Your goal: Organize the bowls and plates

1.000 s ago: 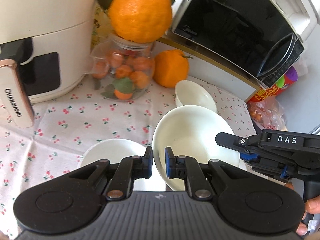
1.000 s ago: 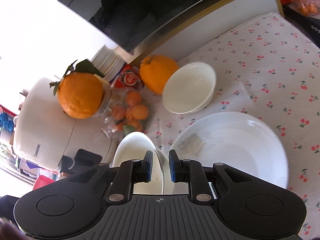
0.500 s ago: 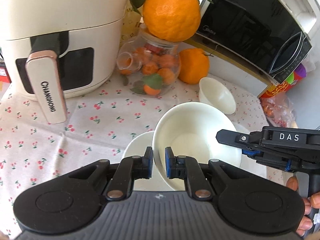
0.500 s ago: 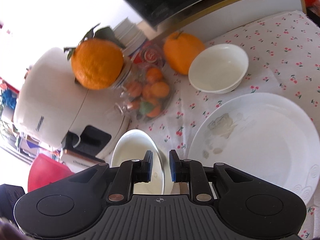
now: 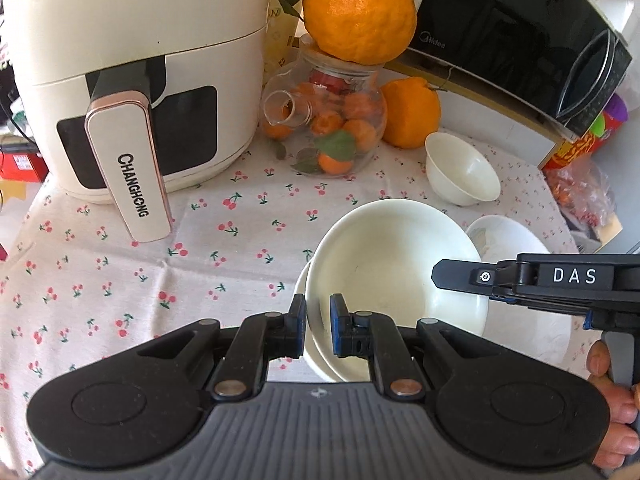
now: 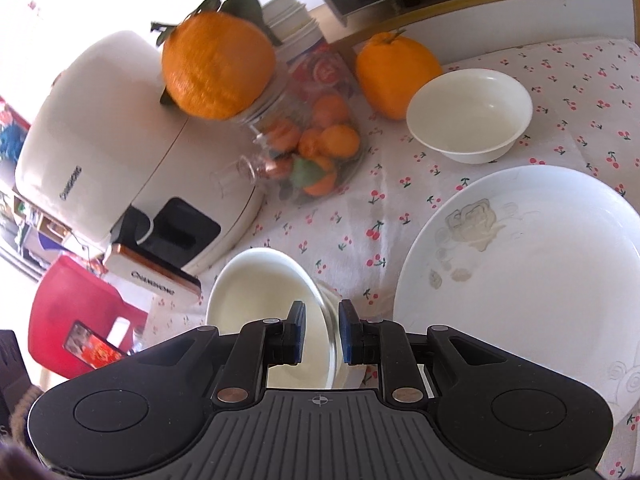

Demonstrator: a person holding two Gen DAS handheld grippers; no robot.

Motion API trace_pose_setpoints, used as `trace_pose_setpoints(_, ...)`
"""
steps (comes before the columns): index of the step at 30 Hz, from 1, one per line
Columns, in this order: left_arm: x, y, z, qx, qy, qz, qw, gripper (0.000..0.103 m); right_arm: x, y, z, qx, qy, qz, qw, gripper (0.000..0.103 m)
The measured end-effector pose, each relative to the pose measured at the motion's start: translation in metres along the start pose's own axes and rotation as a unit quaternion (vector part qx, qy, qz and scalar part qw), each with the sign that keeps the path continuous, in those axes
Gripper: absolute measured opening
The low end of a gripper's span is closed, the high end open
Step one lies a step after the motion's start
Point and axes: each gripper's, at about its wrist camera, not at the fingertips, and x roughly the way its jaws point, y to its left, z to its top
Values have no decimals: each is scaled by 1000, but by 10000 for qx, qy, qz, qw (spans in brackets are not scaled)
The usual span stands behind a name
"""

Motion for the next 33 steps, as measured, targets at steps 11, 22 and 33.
trace_pose_setpoints(11, 3, -6, -3, 445, -8, 299, 9986, 11, 6, 12, -7, -504, -49, -271, 9984, 20)
trace_pose_setpoints(22, 6, -9, -5, 626, 19, 408, 9972, 11, 7, 17, -9, -785, -100, -400, 9961, 20)
trace_pose_setpoints(33, 6, -10, -4, 691, 9, 468, 9965, 18, 5, 18, -10, -870, -121, -481, 9950, 20)
